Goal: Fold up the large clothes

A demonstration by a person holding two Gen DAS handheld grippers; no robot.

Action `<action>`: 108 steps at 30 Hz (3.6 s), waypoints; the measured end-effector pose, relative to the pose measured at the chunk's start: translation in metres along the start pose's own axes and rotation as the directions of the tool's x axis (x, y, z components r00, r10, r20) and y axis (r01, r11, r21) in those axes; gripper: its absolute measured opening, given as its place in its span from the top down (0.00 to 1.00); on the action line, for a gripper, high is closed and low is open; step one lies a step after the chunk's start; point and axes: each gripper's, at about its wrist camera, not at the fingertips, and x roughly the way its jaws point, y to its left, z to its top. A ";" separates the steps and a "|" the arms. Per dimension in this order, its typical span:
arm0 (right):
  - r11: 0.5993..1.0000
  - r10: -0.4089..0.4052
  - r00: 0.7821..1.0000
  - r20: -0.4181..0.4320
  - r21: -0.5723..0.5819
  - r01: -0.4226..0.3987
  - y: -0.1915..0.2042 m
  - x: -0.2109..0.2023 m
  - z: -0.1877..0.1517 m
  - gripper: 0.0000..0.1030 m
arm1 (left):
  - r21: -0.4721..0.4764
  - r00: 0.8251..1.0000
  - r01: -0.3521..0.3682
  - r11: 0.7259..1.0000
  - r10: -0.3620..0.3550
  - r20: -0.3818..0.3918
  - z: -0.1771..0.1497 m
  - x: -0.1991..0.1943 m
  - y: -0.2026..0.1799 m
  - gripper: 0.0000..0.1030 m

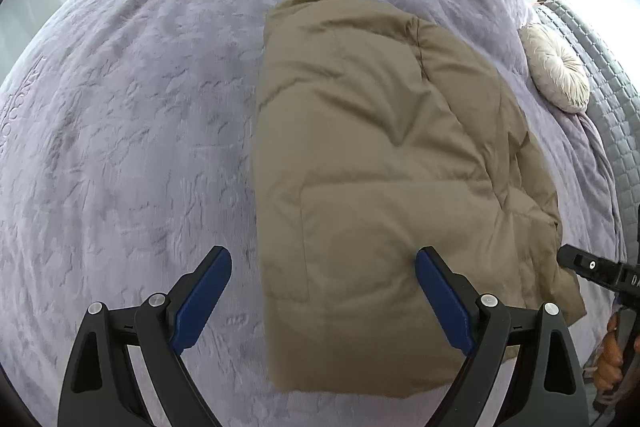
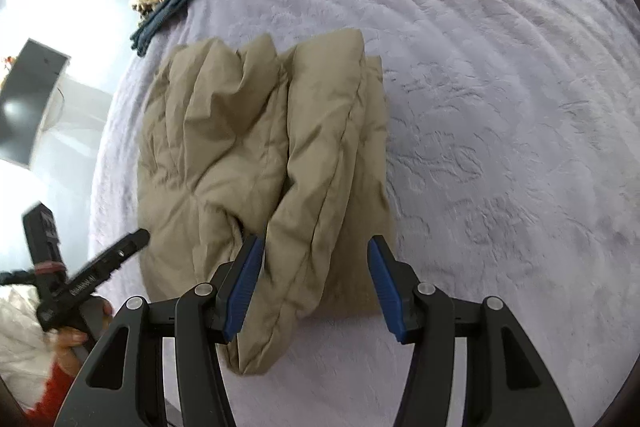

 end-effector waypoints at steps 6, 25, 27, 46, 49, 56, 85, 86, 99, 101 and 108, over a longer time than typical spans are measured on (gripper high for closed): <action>0.992 -0.122 0.992 -0.024 -0.039 0.121 0.014 0.001 -0.021 0.43 | 0.002 1.000 -0.018 1.000 0.018 -0.018 -0.009 -0.009 -0.001 0.09; 0.983 -0.178 0.984 0.027 -0.048 0.179 0.057 -0.058 -0.055 0.32 | 0.021 0.998 -0.021 1.000 0.022 -0.054 -0.042 -0.071 -0.021 0.09; 0.983 -0.172 0.984 0.039 -0.062 0.174 0.065 -0.065 -0.059 0.32 | 0.019 0.998 -0.013 1.000 0.014 -0.058 -0.046 -0.078 -0.024 0.09; 0.967 -0.222 0.955 0.195 -0.085 0.242 0.099 -0.123 -0.052 0.11 | 0.031 0.986 -0.124 0.992 0.120 0.112 -0.046 -0.162 -0.055 0.00; 0.958 -0.234 0.940 0.249 -0.103 0.266 0.107 -0.134 -0.048 0.00 | 0.020 0.978 -0.132 0.991 0.127 0.163 -0.042 -0.177 -0.059 0.00; 0.956 -0.235 0.927 0.293 -0.101 0.275 0.116 -0.148 -0.044 0.00 | -0.005 0.952 -0.198 0.980 0.194 0.235 -0.037 -0.199 -0.063 0.00; 0.949 -0.238 0.921 0.308 -0.128 0.288 0.122 -0.155 -0.038 0.00 | -0.015 0.929 -0.259 0.966 0.254 0.270 -0.037 -0.212 -0.069 0.00; 0.949 -0.238 0.921 0.308 -0.127 0.287 0.122 -0.155 -0.038 0.00 | -0.016 0.930 -0.258 0.966 0.253 0.268 -0.037 -0.211 -0.069 0.00; 0.948 -0.235 0.922 0.307 -0.135 0.287 0.120 -0.155 -0.033 0.00 | -0.022 0.929 -0.262 0.965 0.258 0.266 -0.037 -0.211 -0.065 0.00; 0.949 -0.235 0.923 0.306 -0.134 0.286 0.120 -0.155 -0.033 0.00 | -0.022 0.929 -0.261 0.965 0.257 0.266 -0.037 -0.211 -0.065 0.00; 0.948 -0.237 0.921 0.310 -0.135 0.289 0.120 -0.156 -0.033 0.00 | -0.025 0.928 -0.267 0.963 0.264 0.264 -0.040 -0.212 -0.066 0.00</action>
